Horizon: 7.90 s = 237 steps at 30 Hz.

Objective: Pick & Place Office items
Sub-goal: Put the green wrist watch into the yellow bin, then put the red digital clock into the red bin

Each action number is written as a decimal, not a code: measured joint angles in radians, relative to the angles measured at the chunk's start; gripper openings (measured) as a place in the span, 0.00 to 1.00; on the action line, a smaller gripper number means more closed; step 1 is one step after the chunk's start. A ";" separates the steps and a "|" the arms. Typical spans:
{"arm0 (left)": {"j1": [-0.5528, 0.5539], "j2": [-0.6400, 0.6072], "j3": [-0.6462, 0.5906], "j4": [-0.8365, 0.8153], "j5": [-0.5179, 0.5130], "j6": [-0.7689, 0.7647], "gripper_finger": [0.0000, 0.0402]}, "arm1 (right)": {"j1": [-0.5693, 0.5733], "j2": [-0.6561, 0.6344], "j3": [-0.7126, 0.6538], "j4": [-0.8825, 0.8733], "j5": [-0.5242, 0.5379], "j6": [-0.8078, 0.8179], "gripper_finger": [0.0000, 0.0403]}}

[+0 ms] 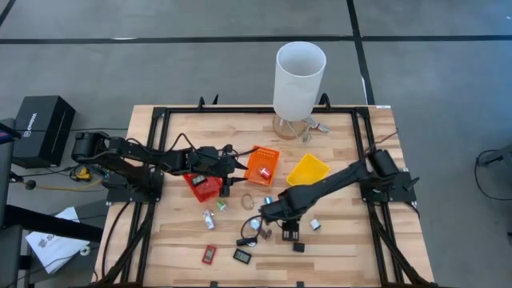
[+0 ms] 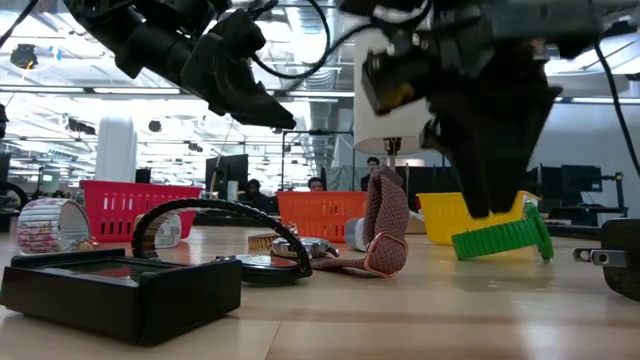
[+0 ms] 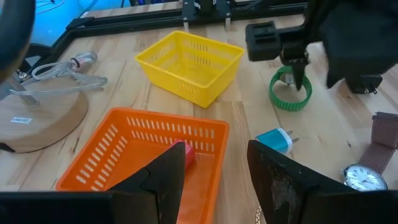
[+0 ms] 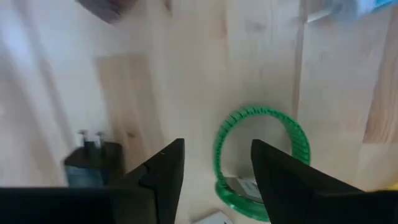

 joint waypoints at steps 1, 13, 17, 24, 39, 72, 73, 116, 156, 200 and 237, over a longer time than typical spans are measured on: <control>0.000 0.000 0.000 0.000 0.000 0.000 0.42 | 0.000 0.008 0.000 -0.006 0.000 0.007 0.44; 0.000 0.000 0.000 0.000 0.002 -0.003 0.42 | 0.004 0.010 -0.015 0.026 -0.001 0.075 0.42; 0.000 0.000 0.000 0.000 0.002 -0.003 0.42 | 0.004 0.009 -0.048 0.077 -0.001 0.075 0.40; 0.000 0.000 0.000 0.000 -0.003 -0.003 0.42 | 0.004 0.009 -0.113 0.135 0.009 0.075 0.37; 0.000 0.000 0.000 0.000 -0.002 -0.003 0.42 | 0.002 -0.003 -0.143 0.161 0.061 0.099 0.12; 0.000 0.001 0.000 0.000 0.003 -0.003 0.42 | -0.073 -0.249 0.009 -0.344 0.242 0.119 0.03; 0.000 0.001 0.000 0.000 0.003 -0.003 0.42 | -0.087 -0.277 -0.024 -0.337 0.242 0.124 0.02; 0.000 0.001 0.000 0.016 -0.001 -0.003 0.42 | -0.380 -0.230 -0.417 0.015 0.139 -0.083 0.19; -0.054 0.001 0.000 0.018 0.022 -0.099 0.42 | -0.307 -0.768 -0.572 0.578 0.236 -0.342 0.32; -0.603 0.045 0.441 -0.637 -0.257 -0.636 0.42 | -0.351 -0.761 -0.809 1.092 0.207 -0.458 0.32; -0.683 0.386 0.472 -0.828 0.267 -1.777 0.64 | -0.490 -0.761 -0.809 1.348 0.205 -0.670 0.32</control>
